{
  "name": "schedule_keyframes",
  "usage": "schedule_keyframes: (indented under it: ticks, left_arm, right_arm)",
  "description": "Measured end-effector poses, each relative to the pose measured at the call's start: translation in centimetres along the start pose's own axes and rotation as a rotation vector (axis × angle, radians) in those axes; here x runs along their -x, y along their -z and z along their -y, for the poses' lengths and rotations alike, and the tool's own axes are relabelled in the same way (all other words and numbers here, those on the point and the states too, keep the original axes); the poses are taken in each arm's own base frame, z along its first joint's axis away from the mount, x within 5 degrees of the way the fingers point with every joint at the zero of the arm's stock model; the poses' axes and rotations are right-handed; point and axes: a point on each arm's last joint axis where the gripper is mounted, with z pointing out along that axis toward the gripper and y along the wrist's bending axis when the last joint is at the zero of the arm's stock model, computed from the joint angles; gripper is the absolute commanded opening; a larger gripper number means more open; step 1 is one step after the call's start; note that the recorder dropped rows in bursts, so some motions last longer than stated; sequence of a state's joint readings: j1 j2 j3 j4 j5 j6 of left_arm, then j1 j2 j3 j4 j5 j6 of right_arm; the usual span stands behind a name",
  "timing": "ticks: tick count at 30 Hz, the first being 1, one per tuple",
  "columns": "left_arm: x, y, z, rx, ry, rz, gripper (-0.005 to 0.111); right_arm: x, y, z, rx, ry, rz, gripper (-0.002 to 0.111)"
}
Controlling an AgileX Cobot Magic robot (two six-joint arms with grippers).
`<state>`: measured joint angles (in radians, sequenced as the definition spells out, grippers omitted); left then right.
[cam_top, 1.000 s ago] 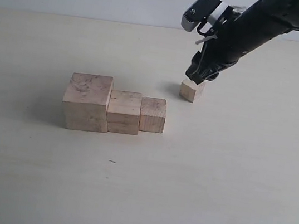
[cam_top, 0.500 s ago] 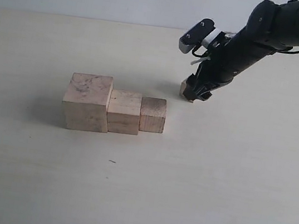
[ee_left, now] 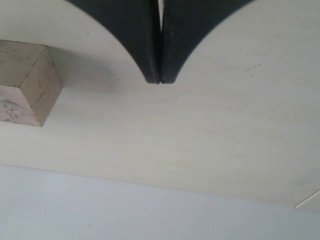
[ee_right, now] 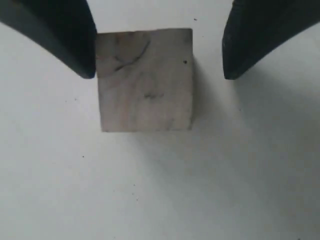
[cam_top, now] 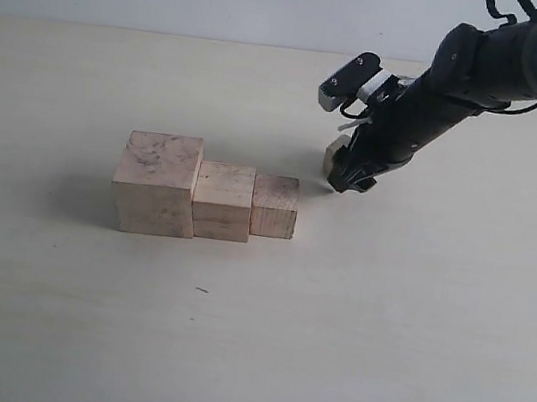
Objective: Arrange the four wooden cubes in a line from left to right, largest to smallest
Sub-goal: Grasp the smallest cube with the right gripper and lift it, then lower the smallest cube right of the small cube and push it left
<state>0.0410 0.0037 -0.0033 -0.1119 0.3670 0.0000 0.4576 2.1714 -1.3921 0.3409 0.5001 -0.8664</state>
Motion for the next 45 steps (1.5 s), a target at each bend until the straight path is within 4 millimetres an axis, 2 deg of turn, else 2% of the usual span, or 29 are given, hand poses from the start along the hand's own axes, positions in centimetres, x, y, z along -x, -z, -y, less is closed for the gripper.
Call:
schedule_keyframes:
  ticks: [7, 8, 14, 18, 23, 27, 30, 37, 45]
  left_arm:
    - [0.0, 0.0, 0.0, 0.0, 0.0, 0.0, 0.0]
    - [0.0, 0.0, 0.0, 0.0, 0.0, 0.0, 0.0]
    - [0.0, 0.0, 0.0, 0.0, 0.0, 0.0, 0.0]
    - [0.0, 0.0, 0.0, 0.0, 0.0, 0.0, 0.0]
    - [0.0, 0.0, 0.0, 0.0, 0.0, 0.0, 0.0]
    - [0.0, 0.0, 0.0, 0.0, 0.0, 0.0, 0.0]
    - [0.0, 0.0, 0.0, 0.0, 0.0, 0.0, 0.0]
    - [0.0, 0.0, 0.0, 0.0, 0.0, 0.0, 0.0]
    - [0.0, 0.0, 0.0, 0.0, 0.0, 0.0, 0.0]
  right_arm:
    - [0.2, 0.5, 0.0, 0.005, -0.008, 0.006, 0.002]
    - [0.2, 0.7, -0.1, 0.009, -0.009, 0.005, 0.0]
    - [1.1, 4.0, -0.3, 0.019, 0.026, 0.013, 0.0]
    - [1.4, 7.1, -0.7, 0.027, 0.139, -0.013, 0.0]
    - [1.0, 8.6, -1.8, 0.144, 0.307, -0.057, 0.0]
    - [0.5, 8.3, -3.0, 0.262, 0.441, -0.023, 0.0]
    - [-0.2, 7.6, -3.5, 0.286, 0.511, -0.013, 0.0]
    - [-1.0, 5.0, -3.7, 0.312, 0.54, -0.006, 0.0]
    - [-1.6, 3.0, -4.0, 0.362, 0.593, 0.009, 0.0]
